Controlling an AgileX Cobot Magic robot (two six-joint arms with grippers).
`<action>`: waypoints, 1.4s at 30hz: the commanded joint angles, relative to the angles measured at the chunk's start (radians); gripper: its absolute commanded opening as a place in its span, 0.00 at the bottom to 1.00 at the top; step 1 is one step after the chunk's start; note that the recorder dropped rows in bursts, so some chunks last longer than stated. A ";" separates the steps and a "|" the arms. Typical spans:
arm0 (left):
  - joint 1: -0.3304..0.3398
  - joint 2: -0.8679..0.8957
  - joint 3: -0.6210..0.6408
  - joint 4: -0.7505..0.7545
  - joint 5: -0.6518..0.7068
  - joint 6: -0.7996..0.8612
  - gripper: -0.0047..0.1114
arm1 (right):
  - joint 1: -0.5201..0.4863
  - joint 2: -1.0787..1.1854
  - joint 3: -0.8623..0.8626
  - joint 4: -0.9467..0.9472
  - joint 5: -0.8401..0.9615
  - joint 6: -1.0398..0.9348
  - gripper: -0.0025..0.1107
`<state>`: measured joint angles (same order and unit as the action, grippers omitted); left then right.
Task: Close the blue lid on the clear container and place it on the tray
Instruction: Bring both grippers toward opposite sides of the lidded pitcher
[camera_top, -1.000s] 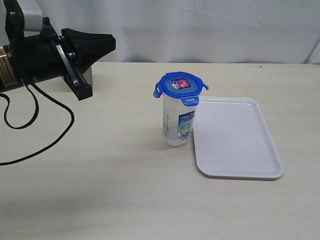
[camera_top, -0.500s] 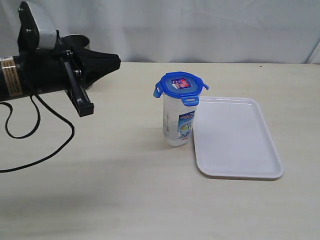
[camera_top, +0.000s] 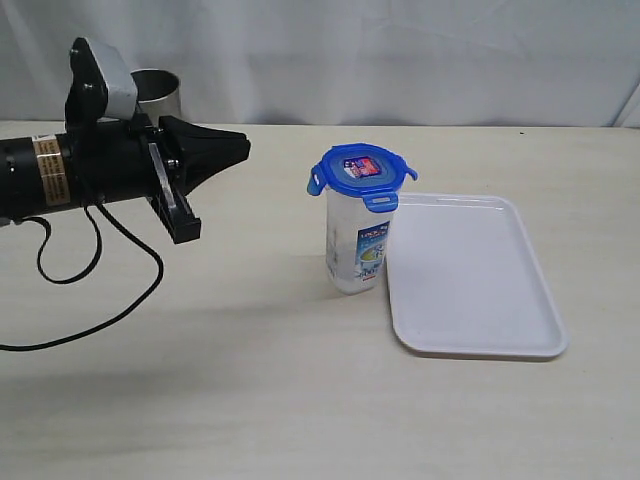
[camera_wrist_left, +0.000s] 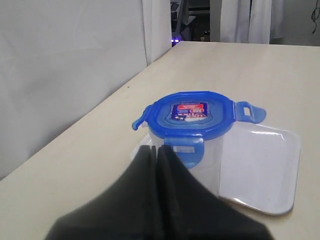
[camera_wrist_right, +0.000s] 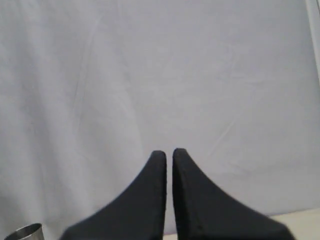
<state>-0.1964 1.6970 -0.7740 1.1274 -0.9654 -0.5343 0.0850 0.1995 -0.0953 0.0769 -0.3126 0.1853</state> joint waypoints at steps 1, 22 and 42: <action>-0.003 0.006 -0.007 -0.077 -0.018 0.035 0.04 | -0.001 0.222 -0.066 -0.092 -0.004 0.075 0.06; -0.036 0.314 -0.249 -0.099 -0.057 -0.023 0.04 | -0.001 1.244 -0.432 -1.306 -0.431 0.750 0.06; -0.118 0.338 -0.300 -0.088 0.108 -0.016 0.04 | -0.168 1.435 -0.596 -1.381 -0.603 0.805 0.06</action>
<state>-0.3127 2.0325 -1.0651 1.0404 -0.8558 -0.5367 -0.0429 1.6068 -0.6734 -1.2538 -0.7984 0.9585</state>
